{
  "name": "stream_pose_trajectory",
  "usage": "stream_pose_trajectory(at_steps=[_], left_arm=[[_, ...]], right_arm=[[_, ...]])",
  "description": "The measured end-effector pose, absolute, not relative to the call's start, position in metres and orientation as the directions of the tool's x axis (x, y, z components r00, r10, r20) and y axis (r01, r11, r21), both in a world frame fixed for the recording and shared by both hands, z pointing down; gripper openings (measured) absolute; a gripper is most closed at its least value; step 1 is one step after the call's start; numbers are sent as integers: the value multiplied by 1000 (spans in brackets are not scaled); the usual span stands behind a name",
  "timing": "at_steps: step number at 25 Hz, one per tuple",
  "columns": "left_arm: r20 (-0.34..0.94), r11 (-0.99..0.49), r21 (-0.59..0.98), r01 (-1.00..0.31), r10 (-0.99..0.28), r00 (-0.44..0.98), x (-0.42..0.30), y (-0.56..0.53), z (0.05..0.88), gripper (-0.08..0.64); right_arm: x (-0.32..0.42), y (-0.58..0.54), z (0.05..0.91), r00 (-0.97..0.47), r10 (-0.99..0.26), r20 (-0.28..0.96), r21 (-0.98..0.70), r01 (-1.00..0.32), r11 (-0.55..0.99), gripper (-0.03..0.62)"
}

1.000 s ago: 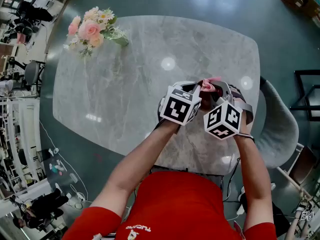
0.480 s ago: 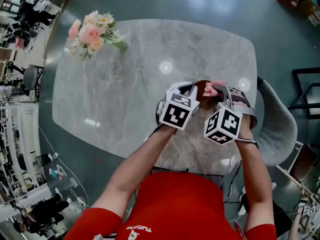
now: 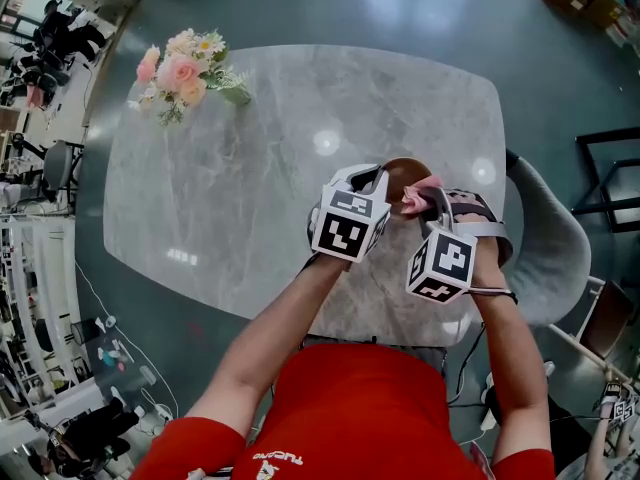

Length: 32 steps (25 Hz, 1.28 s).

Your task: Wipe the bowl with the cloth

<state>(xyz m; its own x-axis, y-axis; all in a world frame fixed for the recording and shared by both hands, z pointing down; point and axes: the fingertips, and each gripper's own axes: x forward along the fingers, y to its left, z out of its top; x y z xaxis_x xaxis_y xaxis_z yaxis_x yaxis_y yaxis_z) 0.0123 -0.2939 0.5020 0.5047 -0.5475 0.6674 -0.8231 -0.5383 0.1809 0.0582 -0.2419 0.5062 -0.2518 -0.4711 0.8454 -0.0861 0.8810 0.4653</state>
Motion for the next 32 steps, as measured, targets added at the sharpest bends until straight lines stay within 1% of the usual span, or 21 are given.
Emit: stream_pose_trajectory(at_steps=[3, 5, 9, 11, 15, 18, 24, 29, 32], left_arm=[[663, -538, 189, -822, -548, 511, 14, -293, 503, 20], [664, -536, 194, -822, -545, 512, 15, -291, 504, 20], [657, -531, 215, -820, -542, 524, 17, -289, 501, 20], [652, -528, 225, -819, -543, 530, 17, -290, 499, 20], [653, -534, 227, -814, -537, 534, 19, -288, 500, 20], [659, -546, 219, -808, -528, 536, 22, -287, 502, 21], [654, -535, 251, -807, -521, 549, 21, -287, 501, 20], [655, -535, 268, -802, -509, 558, 23, -287, 503, 20], [657, -540, 279, -794, -496, 568, 27, -284, 503, 18]], right_arm=[[48, -225, 514, -263, -399, 878, 410, -16, 912, 21], [42, -219, 517, -274, -377, 885, 396, 14, 918, 21], [50, -231, 511, -237, -440, 866, 459, 30, 888, 21], [52, -235, 510, -225, -449, 865, 471, 52, 881, 21], [39, -219, 519, -241, -378, 894, 415, 125, 901, 21], [21, -210, 521, -292, -334, 896, 381, 124, 916, 21], [34, -232, 518, -255, -418, 872, 453, 97, 886, 21], [16, -225, 522, -310, -375, 874, 428, 125, 895, 21], [15, -239, 523, -298, -441, 846, 487, 96, 868, 21]])
